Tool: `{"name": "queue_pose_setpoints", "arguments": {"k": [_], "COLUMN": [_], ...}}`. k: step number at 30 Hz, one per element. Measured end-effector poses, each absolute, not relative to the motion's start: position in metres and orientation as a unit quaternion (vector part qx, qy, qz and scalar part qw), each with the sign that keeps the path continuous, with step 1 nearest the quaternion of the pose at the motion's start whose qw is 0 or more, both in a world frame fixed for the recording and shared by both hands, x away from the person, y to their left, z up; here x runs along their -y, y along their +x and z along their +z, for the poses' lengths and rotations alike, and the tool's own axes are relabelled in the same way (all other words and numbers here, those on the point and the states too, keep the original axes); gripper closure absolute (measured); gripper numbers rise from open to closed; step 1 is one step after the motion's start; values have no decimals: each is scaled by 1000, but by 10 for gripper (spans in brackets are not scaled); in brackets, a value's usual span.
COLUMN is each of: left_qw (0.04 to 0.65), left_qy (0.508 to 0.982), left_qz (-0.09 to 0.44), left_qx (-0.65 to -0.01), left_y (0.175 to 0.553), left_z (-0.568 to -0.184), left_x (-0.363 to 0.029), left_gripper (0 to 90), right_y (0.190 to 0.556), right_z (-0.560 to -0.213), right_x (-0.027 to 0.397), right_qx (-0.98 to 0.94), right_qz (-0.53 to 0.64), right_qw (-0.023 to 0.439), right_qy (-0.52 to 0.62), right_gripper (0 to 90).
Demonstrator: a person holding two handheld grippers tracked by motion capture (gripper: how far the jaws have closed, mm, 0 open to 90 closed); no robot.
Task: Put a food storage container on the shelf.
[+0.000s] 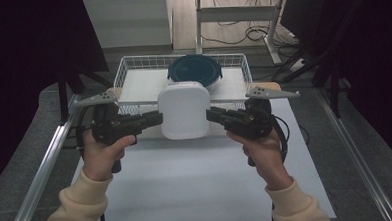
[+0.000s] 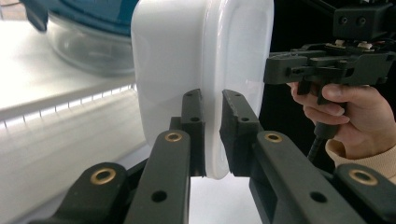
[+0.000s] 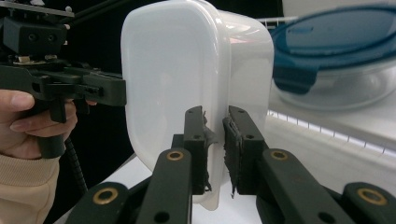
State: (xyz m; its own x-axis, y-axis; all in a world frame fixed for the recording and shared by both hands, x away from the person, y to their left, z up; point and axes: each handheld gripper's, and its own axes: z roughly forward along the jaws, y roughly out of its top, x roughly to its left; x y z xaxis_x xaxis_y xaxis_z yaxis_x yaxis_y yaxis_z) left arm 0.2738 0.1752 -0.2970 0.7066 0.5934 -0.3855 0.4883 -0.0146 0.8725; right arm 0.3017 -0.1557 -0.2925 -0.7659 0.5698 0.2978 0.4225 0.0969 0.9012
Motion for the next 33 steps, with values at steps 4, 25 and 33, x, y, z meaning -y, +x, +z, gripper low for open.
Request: {"name": "queue_pose_setpoints", "arguments": {"k": [4,25,33], "left_qw": [592,592,582], "left_qy": [712,707,705], "left_qz": [51,-2,-14], "left_qx": [-374,-387,-405], "left_y": [276,366,395], "left_z": [-283,-238,-239], "left_x": [-176,-181,-180], "left_gripper": [812,808,807], "right_y": [304,376,402], "right_z": [-279,-225,-223], "right_x": [156,153,151], "right_qx": [-735,-734,-731], "right_qz": [588,575,564], "right_qw": [65,57,50], "right_qy": [332,357,380], "right_gripper": [790,790,790]}}
